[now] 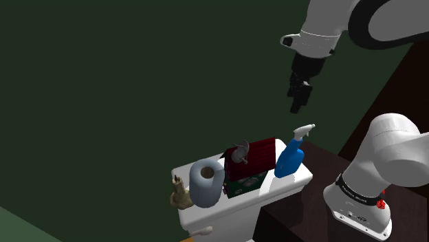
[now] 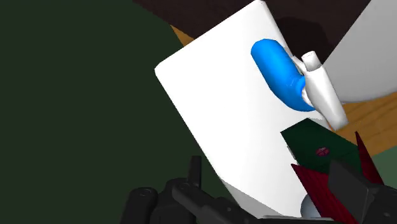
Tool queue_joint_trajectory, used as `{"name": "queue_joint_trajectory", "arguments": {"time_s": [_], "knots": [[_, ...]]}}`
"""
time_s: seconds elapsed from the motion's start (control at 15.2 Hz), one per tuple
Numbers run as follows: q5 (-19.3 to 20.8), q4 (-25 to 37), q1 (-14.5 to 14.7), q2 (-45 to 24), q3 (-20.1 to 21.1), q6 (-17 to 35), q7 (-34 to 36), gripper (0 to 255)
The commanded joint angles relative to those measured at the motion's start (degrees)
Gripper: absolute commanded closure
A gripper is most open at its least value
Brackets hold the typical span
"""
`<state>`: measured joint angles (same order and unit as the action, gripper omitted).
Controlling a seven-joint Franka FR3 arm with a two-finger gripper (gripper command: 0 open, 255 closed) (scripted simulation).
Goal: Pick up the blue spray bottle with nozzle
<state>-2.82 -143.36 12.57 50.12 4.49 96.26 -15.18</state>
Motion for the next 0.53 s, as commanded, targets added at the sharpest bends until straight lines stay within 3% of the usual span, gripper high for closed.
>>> {"name": "queue_joint_trajectory", "arguments": {"time_s": [0.0, 0.26, 0.46], "knots": [[-0.6, -2.5, 3.6, 1.7, 0.3, 0.0, -5.0, 0], [-1.6, -7.1, 10.8, 5.8, 0.8, -1.1, -14.2, 0], [-1.7, -9.6, 11.0, 6.2, 0.9, 1.0, -14.2, 0]]}}
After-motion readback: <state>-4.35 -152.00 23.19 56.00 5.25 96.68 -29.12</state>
